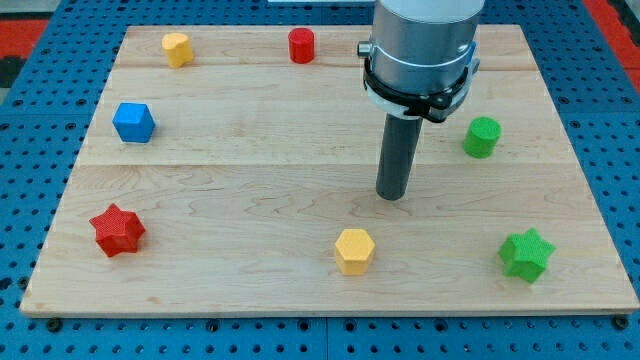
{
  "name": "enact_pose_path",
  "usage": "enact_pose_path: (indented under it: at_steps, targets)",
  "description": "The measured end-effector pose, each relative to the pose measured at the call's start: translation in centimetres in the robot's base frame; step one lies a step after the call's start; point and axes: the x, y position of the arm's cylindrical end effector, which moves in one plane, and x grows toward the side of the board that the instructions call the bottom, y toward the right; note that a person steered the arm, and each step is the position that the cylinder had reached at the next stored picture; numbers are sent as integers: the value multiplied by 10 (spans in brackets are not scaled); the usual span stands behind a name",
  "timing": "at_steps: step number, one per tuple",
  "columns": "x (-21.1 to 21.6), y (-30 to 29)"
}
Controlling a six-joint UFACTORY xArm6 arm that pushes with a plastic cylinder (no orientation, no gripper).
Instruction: Move your arm to center right
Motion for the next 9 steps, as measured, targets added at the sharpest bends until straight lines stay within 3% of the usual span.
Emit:
enact_pose_path:
  at_steps: [2, 5, 9]
  targets:
    - [0, 0]
    - [-16, 155]
    - [-1, 165]
